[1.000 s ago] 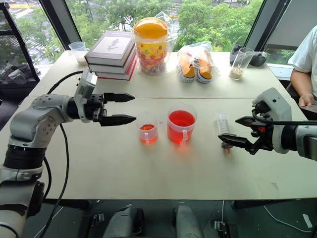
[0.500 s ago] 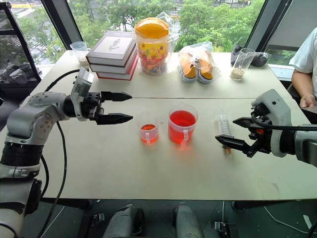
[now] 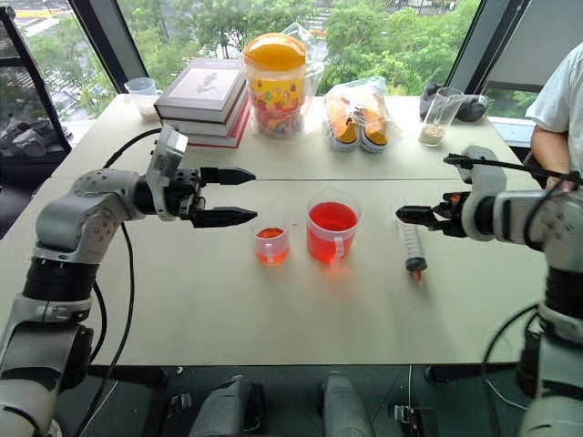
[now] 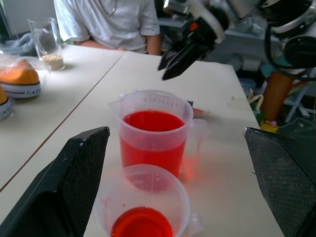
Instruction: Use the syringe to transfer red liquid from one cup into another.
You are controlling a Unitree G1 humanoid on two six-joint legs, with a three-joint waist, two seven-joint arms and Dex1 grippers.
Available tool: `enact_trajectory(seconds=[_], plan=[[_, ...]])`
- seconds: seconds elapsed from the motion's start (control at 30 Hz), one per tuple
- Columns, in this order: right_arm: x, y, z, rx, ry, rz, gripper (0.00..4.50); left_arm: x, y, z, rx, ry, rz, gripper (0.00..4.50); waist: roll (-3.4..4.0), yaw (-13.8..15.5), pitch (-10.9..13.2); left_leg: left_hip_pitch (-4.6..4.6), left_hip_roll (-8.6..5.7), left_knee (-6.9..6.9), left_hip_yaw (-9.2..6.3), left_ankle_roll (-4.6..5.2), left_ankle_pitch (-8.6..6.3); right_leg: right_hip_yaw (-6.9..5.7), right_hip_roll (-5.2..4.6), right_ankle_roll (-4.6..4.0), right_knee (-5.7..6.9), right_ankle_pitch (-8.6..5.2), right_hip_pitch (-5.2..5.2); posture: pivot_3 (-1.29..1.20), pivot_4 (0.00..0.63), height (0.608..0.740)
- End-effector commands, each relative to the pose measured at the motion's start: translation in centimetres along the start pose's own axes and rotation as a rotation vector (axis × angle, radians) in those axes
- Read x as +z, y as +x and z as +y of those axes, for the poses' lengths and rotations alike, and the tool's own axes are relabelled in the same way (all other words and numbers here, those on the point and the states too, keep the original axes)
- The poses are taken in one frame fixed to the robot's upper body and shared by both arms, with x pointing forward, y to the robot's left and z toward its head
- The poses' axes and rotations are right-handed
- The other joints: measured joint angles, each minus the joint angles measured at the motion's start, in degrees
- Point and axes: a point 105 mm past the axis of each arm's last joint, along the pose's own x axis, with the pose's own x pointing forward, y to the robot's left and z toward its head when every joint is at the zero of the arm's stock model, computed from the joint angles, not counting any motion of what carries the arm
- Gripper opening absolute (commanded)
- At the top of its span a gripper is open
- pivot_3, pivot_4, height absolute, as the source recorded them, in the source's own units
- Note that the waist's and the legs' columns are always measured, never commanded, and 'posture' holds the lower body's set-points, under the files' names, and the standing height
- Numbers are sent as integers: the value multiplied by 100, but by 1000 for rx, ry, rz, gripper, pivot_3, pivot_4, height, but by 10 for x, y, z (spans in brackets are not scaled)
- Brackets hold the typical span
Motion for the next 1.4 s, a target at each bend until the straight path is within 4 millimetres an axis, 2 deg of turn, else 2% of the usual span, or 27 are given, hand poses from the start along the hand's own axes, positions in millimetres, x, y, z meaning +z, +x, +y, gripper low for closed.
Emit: enact_trajectory(seconds=[0.03, 0.33, 0.47, 0.57, 0.7, 0.73, 0.83, 0.93, 1.0, 1.07, 1.17, 1.23, 1.3, 1.33, 1.4], plan=[[-3, 16, -14, -61, 47, 58, 4395, 4, -4, -2, 19, 39, -11, 4500, 0, 25, 0, 0, 0, 0, 0, 3, -2, -2, 0, 0, 1, 0, 1, 0, 150, 740], [-3, 53, -13, -101, -18, 136, 4395, 1, -6, -4, 50, 40, -16, 4500, 1, -7, 0, -13, 0, 5, 4, 11, -7, -1, -1, 19, -2, 9, -6, 0, 150, 740], [-7, 62, -12, -90, -53, 176, 4395, 0, -6, -7, 62, 36, -18, 4500, 1, -5, 0, -10, 1, 5, 4, 11, -7, -2, -1, 19, 0, 9, -5, 0, 150, 740], [-10, 67, -9, -82, -81, 207, 3614, -1, -7, -7, 70, 36, -18, 4500, 1, -6, 0, -11, 1, 13, 5, 12, -7, -2, -2, 17, -1, 9, -1, 0, 150, 740], [-12, 68, -6, -68, -105, 230, 1678, -2, -8, -7, 80, 36, -16, 4500, 1, -18, -1, -9, 2, 14, 5, 12, -8, -2, -1, 17, 1, 8, 0, 0, 150, 740], [-13, 68, -5, -64, -108, 234, 1414, -2, -8, -6, 81, 37, -16, 4500, 1, -20, 0, -6, 2, 14, 5, 12, -8, -2, -1, 17, 2, 9, 1, 0, 150, 740], [-12, 65, -5, -58, -107, 238, 1406, -2, -7, -6, 83, 39, -18, 4500, 1, -20, -1, -5, 3, 14, 4, 12, -8, -2, 0, 18, 5, 9, 0, 0, 150, 740], [5, 54, -4, -53, -33, 168, 1406, -2, -6, -4, 84, 44, -18, 4500, 1, -8, 0, -6, 3, 13, 5, 12, -8, -2, 0, 18, 5, 9, 0, 0, 150, 740], [30, 41, 0, -36, -7, 55, 1406, -1, -7, -3, 86, 47, -18, 4500, 3, 0, 0, -7, 3, 12, 5, 12, -8, -2, -1, 18, 5, 9, -2, 0, 150, 740], [60, 20, 10, 5, -26, -115, 1406, 1, -7, -1, 87, 54, -19, 4500, 9, 5, 4, -10, 3, 13, 8, 12, -8, -2, -2, 18, 5, 9, -6, 0, 150, 740], [105, -19, 37, 150, -28, -459, 1406, 5, -5, 3, 84, 62, -26, 4500, 9, 8, 4, -15, 3, 11, 7, 12, -8, -3, -2, 20, 5, 10, -10, 0, 150, 740], [120, -42, 54, 223, -59, -642, 1406, 7, -4, 5, 78, 67, -25, 4500, 9, 14, 4, -15, 4, 10, 4, 12, -8, -6, 0, 21, 7, 11, -9, 0, 150, 740], [130, -83, 90, 383, -128, -899, 1406, 10, -1, 5, 54, 77, -15, 4500, 9, 22, 4, -15, 4, 8, 2, 11, -8, -10, 0, 21, 7, 11, -8, 0, 150, 740], [129, -100, 105, 470, -147, -1000, 1406, 11, -1, 7, 47, 80, -13, 4500, 10, 25, 4, -15, 4, 6, 1, 11, -8, -12, 0, 21, 6, 11, -8, 0, 150, 740], [121, -115, 124, 584, -162, -1087, 1406, 14, -1, 9, 40, 86, -13, 4500, 10, 22, 3, -16, 4, 4, 0, 11, -8, -14, 1, 22, 6, 11, -8, 0, 150, 740]])
